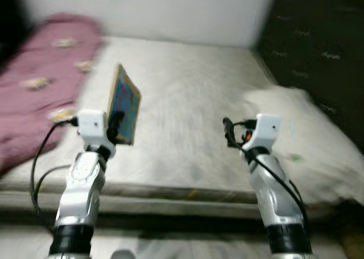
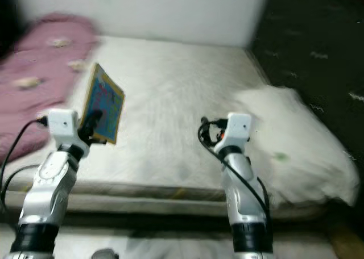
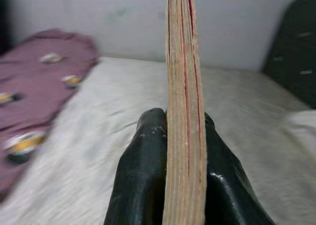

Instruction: Clean up the room

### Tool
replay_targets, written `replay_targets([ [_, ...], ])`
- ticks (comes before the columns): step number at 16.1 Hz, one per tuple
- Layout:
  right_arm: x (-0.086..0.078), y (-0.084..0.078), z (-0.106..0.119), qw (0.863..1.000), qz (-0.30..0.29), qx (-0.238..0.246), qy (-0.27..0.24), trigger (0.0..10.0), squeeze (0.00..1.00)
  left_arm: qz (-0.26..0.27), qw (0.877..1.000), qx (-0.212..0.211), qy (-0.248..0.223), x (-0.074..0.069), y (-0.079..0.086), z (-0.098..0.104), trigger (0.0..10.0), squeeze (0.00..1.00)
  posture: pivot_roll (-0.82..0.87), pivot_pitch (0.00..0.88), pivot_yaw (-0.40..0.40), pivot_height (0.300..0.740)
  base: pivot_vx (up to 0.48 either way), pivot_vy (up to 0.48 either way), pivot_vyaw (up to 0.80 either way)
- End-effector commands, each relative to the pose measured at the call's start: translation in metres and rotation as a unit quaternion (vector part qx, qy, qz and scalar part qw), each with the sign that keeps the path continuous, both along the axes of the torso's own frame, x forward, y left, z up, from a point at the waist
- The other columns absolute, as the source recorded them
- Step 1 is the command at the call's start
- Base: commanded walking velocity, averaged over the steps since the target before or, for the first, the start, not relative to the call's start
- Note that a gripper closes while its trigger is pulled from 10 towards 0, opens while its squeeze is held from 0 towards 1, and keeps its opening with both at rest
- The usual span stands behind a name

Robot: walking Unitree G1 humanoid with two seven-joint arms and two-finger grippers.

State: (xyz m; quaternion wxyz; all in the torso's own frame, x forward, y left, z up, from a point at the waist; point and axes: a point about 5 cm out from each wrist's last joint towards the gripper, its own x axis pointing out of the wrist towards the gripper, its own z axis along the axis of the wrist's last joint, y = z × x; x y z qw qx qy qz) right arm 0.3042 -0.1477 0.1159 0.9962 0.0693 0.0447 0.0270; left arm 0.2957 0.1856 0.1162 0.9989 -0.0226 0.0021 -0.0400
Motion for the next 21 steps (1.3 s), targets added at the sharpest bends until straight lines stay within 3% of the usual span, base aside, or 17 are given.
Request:
replay_targets([
  [1,0.0012,-0.0052,0.0009,1.000,-0.010,-0.001,0.001,10.0,0.00,-0.020,0.999,-0.002,-0.037,0.0040,-0.0059,0.0152,10.0,0.00,-0.03,0.000,-0.077,0.740,0.000,0.000,0.00],
  [18,-0.0009,-0.0052,0.0021,1.000,-0.016,-0.016,-0.011,10.0,0.00,-0.028,0.999,-0.008,-0.039,0.0034,-0.0060,0.0156,10.0,0.00,-0.03,0.000,-0.071,0.740,0.327,0.000,0.00],
  [21,-0.0021,-0.0056,0.0009,1.000,-0.018,-0.016,-0.011,10.0,0.00,-0.018,0.999,-0.008,-0.029,0.0032,-0.0049,0.0136,10.0,0.00,-0.03,0.000,-0.070,0.740,0.000,0.000,0.00],
])
